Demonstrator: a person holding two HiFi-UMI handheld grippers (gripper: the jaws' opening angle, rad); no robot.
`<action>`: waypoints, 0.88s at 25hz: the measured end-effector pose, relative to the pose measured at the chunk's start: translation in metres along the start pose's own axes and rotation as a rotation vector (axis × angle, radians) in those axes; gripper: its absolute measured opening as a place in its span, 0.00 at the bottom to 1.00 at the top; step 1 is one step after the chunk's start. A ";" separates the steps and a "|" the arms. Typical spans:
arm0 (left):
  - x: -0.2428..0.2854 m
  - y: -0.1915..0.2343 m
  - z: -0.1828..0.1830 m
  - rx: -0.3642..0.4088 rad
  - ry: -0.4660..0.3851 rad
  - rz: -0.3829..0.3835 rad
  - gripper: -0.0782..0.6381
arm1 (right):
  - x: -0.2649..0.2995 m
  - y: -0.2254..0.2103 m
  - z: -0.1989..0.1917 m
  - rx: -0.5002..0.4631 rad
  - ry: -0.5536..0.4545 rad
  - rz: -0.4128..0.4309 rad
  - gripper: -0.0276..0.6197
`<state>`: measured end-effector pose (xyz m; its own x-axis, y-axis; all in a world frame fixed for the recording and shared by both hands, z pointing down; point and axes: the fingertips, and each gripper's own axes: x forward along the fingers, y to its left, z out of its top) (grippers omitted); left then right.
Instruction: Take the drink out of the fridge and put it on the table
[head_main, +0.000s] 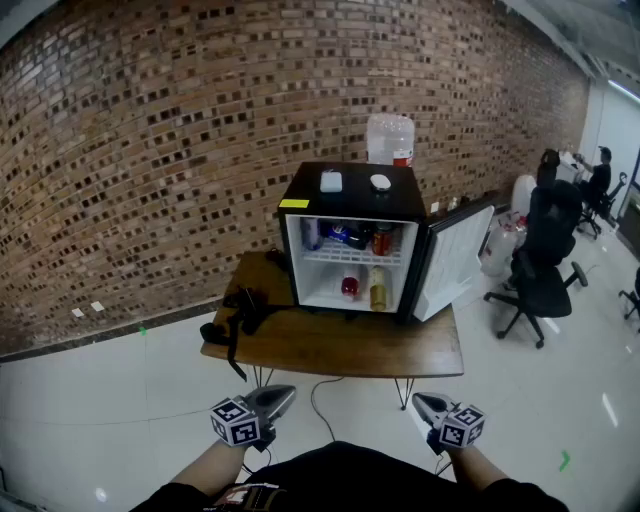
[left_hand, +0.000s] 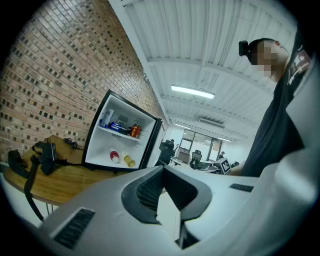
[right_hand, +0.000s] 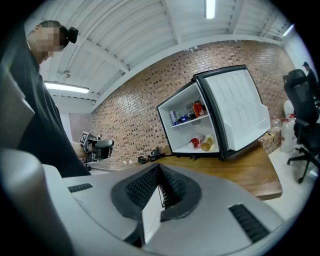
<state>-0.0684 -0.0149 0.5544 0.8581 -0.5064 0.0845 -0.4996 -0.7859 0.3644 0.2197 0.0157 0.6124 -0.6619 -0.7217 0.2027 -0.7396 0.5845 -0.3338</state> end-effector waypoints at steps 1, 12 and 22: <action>0.001 0.002 0.001 0.001 0.001 0.004 0.11 | 0.002 -0.001 0.003 -0.003 -0.002 0.004 0.04; 0.016 0.042 0.024 0.122 0.069 0.090 0.11 | 0.058 -0.016 0.017 -0.425 0.196 0.127 0.10; 0.055 0.121 0.037 0.078 0.066 0.052 0.16 | 0.171 -0.049 0.044 -0.652 0.335 0.179 0.19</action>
<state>-0.0857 -0.1514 0.5685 0.8352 -0.5251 0.1633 -0.5496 -0.7854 0.2847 0.1479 -0.1528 0.6227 -0.7036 -0.5041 0.5009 -0.4704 0.8587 0.2035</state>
